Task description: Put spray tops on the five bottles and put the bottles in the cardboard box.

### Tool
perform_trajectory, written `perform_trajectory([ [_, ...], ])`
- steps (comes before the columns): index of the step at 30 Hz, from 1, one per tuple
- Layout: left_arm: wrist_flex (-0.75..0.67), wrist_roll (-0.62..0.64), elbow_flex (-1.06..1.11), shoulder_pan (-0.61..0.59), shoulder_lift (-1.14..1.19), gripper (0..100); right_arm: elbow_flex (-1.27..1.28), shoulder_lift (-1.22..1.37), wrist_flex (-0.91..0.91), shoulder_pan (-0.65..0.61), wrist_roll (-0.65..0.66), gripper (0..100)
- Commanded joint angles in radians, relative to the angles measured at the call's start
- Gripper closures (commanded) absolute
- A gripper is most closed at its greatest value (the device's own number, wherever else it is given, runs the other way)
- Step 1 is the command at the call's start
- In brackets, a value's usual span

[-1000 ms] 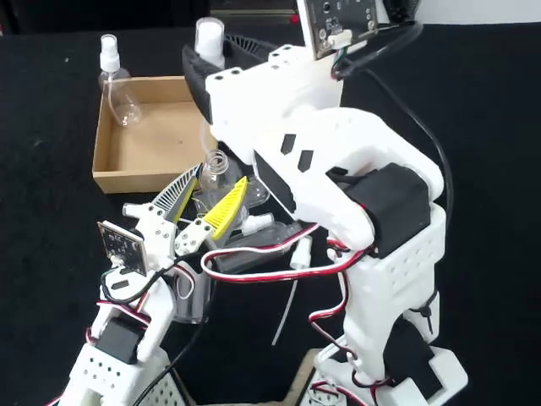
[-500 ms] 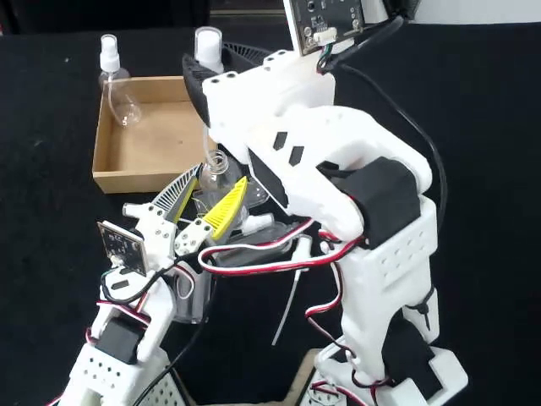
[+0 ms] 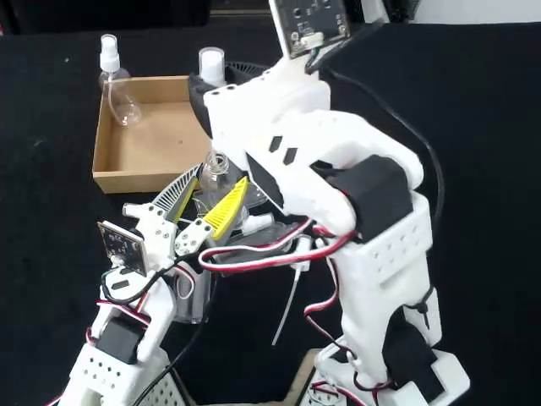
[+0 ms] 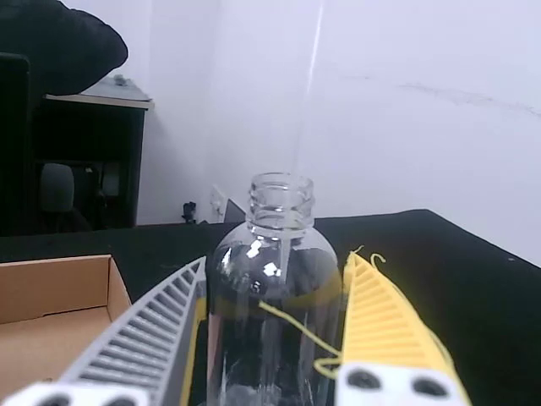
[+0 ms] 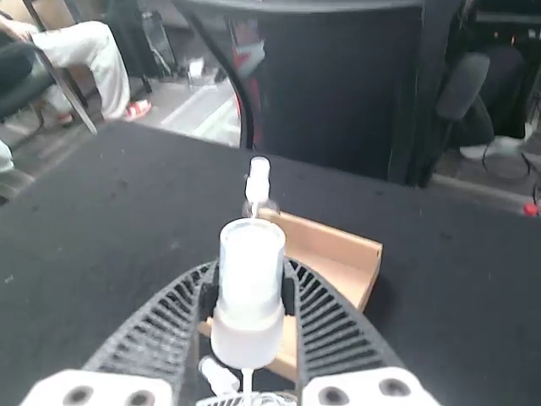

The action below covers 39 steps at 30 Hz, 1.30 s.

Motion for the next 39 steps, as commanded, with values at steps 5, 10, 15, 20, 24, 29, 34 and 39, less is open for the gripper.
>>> perform_trajectory([
  [5,-0.006,-0.005,0.021,-0.008,-0.012,81,0.021,-0.081,-0.006,0.006,0.008,98.6],
  [10,-0.006,-0.005,0.021,-0.007,-0.012,81,0.081,-0.134,-0.012,-0.009,0.005,91.3],
  [15,-0.006,-0.005,0.021,-0.007,-0.012,81,0.203,-0.177,-0.08,-0.04,0.006,83.2],
  [20,-0.006,-0.005,0.021,-0.008,-0.012,81,0.252,-0.248,-0.166,-0.041,0.006,83.0],
  [24,-0.006,-0.005,0.021,-0.01,-0.012,81,0.243,-0.312,-0.176,-0.037,0.008,82.9],
  [29,-0.006,-0.005,0.021,-0.01,-0.012,81,0.24,-0.397,-0.163,0.051,0.002,83.2],
  [34,-0.006,-0.005,0.021,-0.007,-0.012,81,0.366,-0.329,-0.206,0.075,0.0,83.8],
  [39,-0.006,-0.005,0.021,-0.01,-0.012,81,0.473,-0.206,-0.359,0.074,0.006,98.5],
])
